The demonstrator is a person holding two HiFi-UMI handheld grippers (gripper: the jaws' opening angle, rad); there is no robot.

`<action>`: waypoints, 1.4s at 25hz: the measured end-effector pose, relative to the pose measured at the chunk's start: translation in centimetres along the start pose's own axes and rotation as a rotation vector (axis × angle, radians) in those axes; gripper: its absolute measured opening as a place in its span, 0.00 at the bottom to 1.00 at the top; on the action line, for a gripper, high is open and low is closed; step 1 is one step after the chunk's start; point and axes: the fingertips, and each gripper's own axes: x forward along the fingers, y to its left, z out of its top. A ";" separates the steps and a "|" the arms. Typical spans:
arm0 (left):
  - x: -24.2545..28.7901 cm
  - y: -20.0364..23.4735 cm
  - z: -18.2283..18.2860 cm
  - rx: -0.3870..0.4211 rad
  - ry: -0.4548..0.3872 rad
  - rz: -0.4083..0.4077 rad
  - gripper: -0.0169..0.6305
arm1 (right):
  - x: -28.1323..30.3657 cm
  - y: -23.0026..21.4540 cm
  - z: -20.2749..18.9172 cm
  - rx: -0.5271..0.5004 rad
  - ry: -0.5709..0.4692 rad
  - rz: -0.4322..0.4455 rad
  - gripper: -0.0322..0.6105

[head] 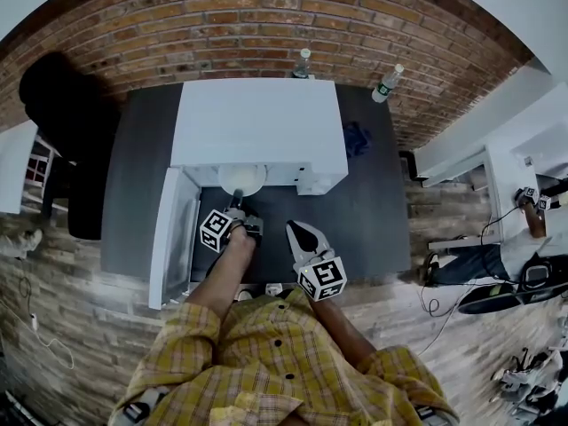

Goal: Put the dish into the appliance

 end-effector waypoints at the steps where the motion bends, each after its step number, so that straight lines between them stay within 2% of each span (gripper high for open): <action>1: 0.2 0.0 0.0 -0.001 -0.001 0.003 0.05 | 0.0 -0.1 0.0 0.002 0.000 -0.002 0.06; 19: 2.7 0.0 0.6 0.015 -0.028 0.019 0.05 | 1.3 -1.1 -0.1 0.018 0.002 -0.006 0.06; 25: 2.8 1.3 0.6 0.008 -0.031 0.096 0.22 | 1.1 -1.8 -0.4 0.036 0.006 -0.021 0.06; 29: 3.0 1.4 0.4 -0.001 -0.022 0.100 0.26 | 1.1 -1.9 -0.5 0.045 0.012 -0.024 0.06; 35: 2.8 1.6 0.3 0.013 0.001 0.108 0.27 | 0.9 -1.7 -0.8 0.047 0.014 -0.021 0.05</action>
